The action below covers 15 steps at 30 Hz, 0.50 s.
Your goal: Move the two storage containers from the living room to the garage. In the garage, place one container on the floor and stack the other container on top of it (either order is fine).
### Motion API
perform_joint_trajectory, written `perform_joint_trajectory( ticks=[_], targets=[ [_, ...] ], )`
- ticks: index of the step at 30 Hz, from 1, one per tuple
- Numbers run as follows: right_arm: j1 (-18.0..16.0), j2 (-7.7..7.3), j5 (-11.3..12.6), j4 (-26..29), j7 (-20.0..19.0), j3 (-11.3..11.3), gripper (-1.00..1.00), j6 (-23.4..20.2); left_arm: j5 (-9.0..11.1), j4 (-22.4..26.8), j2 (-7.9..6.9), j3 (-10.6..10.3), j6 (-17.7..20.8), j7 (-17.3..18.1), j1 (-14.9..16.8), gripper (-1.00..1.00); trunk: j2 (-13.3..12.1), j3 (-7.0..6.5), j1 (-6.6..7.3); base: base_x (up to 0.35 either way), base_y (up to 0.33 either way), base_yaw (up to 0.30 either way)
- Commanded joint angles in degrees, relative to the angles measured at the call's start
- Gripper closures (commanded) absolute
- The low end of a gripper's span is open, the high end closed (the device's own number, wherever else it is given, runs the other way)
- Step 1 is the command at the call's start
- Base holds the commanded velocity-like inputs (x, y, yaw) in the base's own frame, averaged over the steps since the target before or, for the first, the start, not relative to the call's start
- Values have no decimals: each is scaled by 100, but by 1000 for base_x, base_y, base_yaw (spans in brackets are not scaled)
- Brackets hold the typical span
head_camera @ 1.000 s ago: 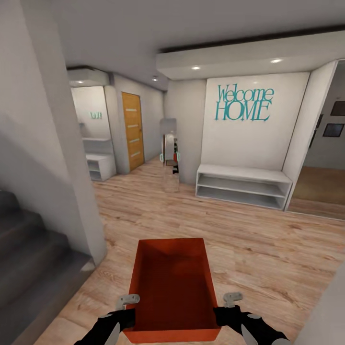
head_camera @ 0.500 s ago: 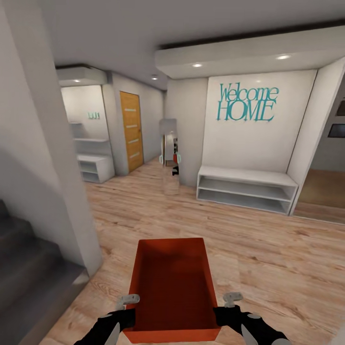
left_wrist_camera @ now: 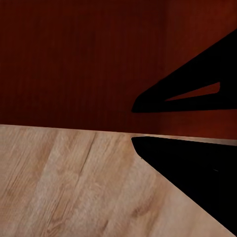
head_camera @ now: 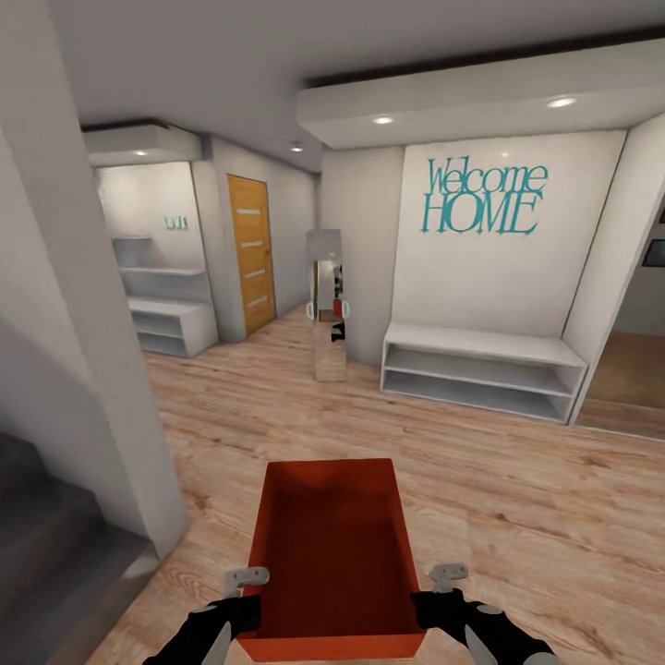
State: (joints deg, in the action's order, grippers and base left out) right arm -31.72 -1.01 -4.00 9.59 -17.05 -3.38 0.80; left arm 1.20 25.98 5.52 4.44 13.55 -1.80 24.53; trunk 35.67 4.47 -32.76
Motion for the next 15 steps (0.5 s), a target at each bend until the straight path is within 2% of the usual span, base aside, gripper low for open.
perform_joint_trajectory(
  ticks=[1,15],
  targets=[
    [-10,-3,16,19,-18,48,100,7,-147,-5,-192,-21,42,-145,-1,100,8,10,-5,325,0,0],
    [-10,-4,22,17,2,48,100,7,-147,-5,-195,-21,42,-145,-1,100,8,10,-5,325,0,0]
  ],
)
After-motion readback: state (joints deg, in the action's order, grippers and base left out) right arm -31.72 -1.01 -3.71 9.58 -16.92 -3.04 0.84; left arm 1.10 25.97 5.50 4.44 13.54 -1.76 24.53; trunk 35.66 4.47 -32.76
